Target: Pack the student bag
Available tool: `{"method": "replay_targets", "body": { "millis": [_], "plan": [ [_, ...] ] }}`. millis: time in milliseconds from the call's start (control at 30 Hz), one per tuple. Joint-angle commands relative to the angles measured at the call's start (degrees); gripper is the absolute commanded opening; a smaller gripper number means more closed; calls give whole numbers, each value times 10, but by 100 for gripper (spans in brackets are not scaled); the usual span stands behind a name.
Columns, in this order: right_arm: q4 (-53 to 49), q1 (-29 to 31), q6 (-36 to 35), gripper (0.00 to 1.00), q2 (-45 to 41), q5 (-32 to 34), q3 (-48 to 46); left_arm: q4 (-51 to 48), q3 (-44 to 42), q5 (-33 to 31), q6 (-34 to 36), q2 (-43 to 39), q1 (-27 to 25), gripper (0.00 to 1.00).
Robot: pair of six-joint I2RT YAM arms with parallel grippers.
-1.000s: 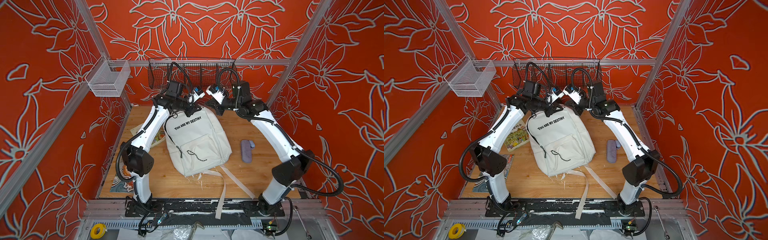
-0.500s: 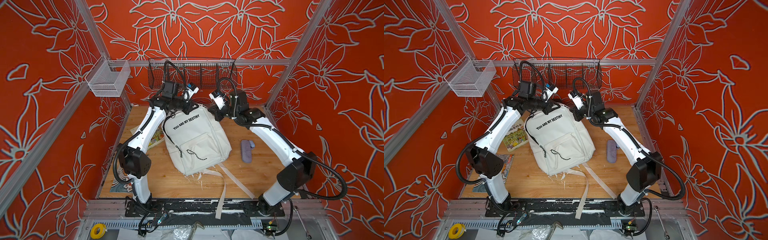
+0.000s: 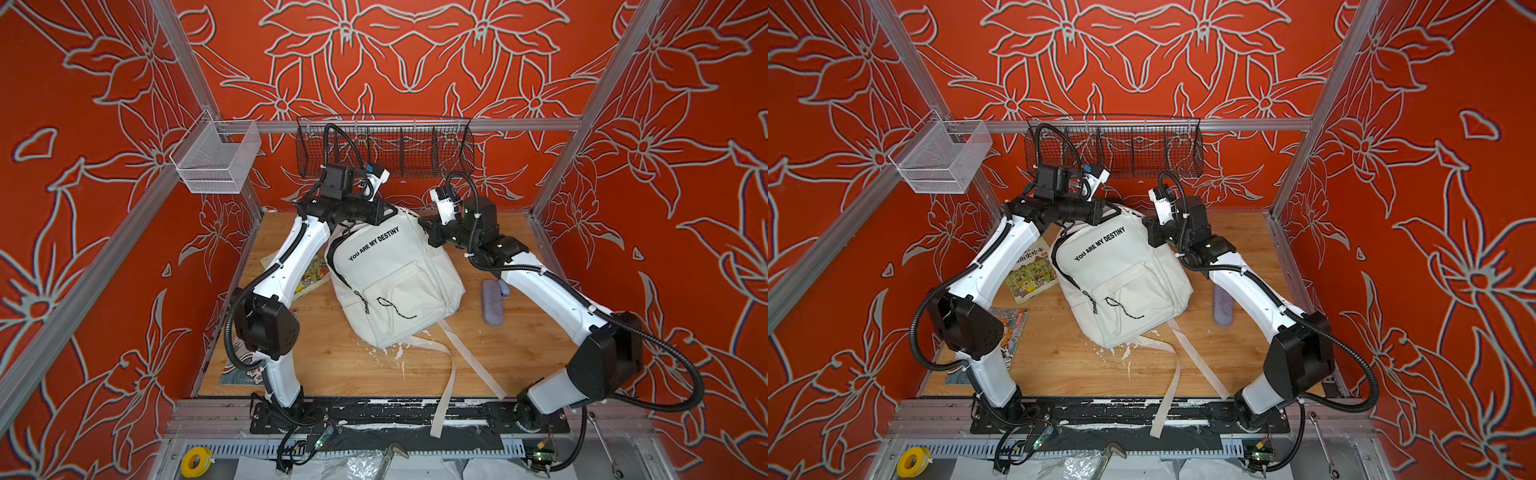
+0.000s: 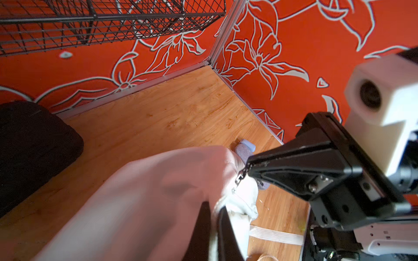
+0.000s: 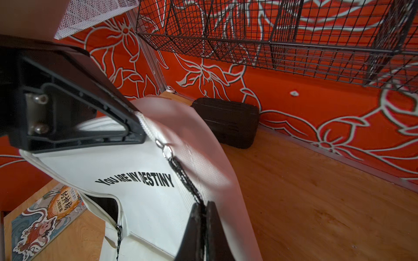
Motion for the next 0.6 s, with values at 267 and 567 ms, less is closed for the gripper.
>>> {"method": "replay_targets", "body": {
  "millis": [267,567],
  "plan": [
    [-93,-40,27,0,16,18,14,50,-43,-120,-7,-94,23,0],
    [-84,-50,42,0,22,16,-18,188,-119,-81,-222,-131,93,0]
  ]
}}
